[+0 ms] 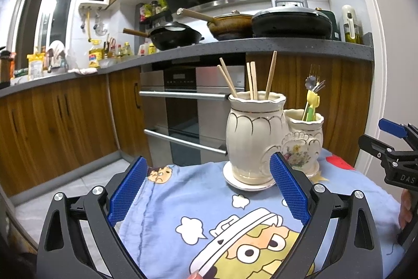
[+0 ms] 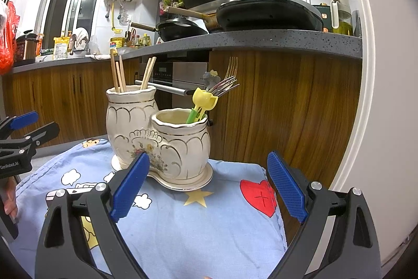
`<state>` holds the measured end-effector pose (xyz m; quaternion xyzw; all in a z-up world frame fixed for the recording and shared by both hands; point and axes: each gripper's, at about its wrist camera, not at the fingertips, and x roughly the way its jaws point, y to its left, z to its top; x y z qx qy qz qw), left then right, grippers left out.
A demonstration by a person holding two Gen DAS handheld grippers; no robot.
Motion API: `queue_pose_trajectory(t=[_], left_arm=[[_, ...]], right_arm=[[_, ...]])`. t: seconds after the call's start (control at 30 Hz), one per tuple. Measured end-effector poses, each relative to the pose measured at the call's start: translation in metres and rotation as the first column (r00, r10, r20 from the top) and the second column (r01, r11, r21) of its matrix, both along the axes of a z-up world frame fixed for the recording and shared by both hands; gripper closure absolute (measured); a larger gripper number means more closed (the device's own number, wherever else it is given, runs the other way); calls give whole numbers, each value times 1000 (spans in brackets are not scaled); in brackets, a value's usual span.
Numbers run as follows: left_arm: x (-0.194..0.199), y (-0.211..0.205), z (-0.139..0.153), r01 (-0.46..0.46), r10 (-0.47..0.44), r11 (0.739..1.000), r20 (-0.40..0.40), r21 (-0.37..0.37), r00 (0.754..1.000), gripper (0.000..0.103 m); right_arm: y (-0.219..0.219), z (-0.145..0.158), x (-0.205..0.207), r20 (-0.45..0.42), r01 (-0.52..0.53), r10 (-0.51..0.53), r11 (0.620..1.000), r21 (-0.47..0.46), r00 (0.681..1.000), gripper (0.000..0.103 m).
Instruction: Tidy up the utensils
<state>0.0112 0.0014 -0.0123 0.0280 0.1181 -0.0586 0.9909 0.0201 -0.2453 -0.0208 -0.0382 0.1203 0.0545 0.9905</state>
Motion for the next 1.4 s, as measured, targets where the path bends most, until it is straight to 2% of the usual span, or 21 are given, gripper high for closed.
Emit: queue_pose_trajectory(t=[1.23,1.4], left_arm=[[-3,4,1,-14,14,1000,8,-6,1000,10],[-1,6,1,-23,23,1000,-13,-5,1000,10]], right_arm=[[-1,0,0,0,4,-4,1000,-1,1000,13],[-1,0,-1,-2,8,-8,1000,-2,1000,13]])
